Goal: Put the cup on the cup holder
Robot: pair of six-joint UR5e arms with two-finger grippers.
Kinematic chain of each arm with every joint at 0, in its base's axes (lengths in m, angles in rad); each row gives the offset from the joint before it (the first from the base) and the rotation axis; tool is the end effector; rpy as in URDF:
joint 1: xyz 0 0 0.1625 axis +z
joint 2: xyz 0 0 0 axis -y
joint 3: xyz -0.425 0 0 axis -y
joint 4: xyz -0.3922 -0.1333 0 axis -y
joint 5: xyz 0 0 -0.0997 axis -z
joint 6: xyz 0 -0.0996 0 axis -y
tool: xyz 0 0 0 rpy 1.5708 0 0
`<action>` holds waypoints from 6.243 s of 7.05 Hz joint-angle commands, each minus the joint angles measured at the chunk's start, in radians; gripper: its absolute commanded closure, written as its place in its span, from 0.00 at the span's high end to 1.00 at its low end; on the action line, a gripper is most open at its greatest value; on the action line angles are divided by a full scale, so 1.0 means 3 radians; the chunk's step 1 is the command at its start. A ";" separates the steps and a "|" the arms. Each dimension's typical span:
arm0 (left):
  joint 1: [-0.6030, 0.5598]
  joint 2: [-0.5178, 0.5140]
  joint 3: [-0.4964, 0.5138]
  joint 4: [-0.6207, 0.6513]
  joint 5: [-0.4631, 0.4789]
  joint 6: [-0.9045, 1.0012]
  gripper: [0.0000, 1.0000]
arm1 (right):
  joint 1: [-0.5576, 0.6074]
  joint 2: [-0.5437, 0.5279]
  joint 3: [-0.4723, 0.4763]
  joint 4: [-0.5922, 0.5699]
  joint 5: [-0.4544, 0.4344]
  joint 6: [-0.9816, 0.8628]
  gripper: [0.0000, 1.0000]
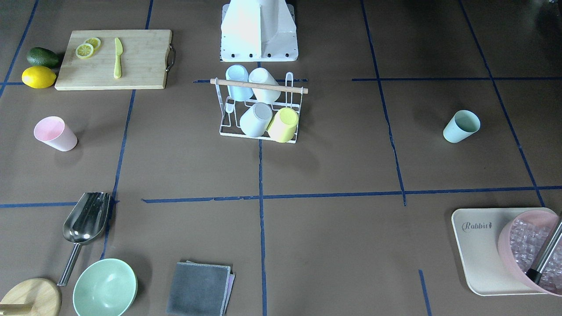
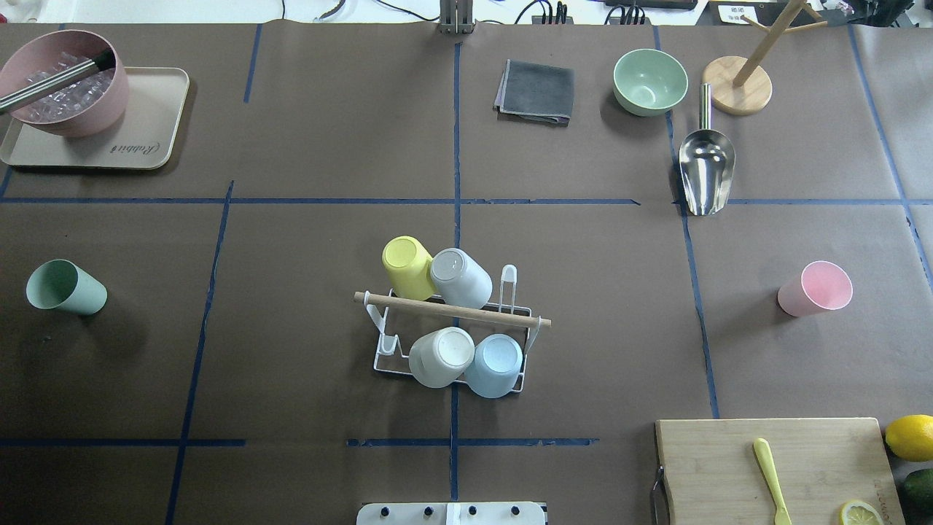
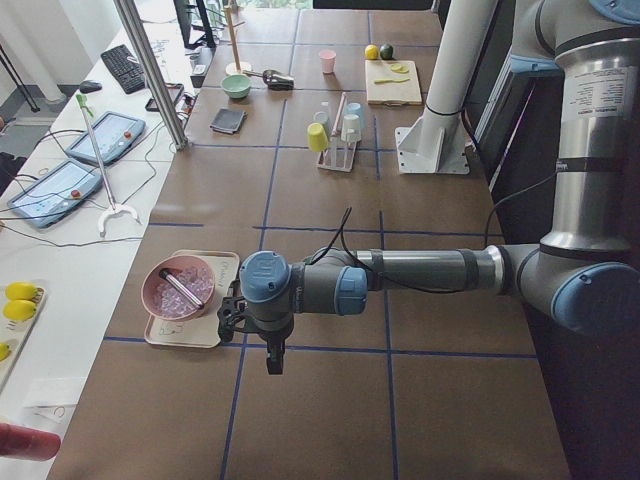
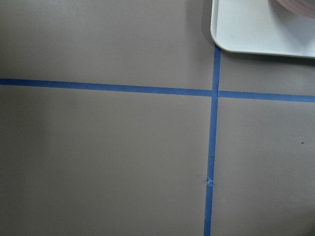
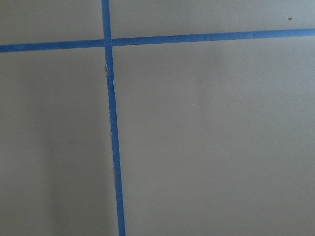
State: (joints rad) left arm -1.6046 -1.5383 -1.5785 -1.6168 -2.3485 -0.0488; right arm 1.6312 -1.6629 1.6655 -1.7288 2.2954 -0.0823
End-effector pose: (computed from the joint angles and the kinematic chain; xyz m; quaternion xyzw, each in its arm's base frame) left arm -0.0796 -0.4770 0.6658 0.0070 0.3792 -0.0342 0.9247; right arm 0.0937 -0.4352 0.6738 -0.0472 -0.3576 0.0173 0.9325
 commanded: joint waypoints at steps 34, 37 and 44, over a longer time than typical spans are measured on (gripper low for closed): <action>0.1989 -0.1366 0.0726 0.1968 -0.0036 0.0347 1.00 | -0.1970 0.2010 -0.1696 -0.2194 0.0509 -0.0477 1.00; 0.2060 -0.1361 0.0792 0.2126 -0.0041 0.0347 1.00 | -0.2133 0.1989 -0.1773 -0.2194 0.0535 -0.0533 1.00; 0.2117 -0.1346 0.0823 0.2366 -0.0041 0.0586 0.40 | -0.2175 0.1918 -0.1748 -0.2387 0.0504 -0.0697 0.00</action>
State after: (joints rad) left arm -0.9686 -1.9414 -1.3313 -0.9374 -2.3608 0.0913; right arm 0.9763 -1.0923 1.1367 -2.4199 2.4490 -0.2894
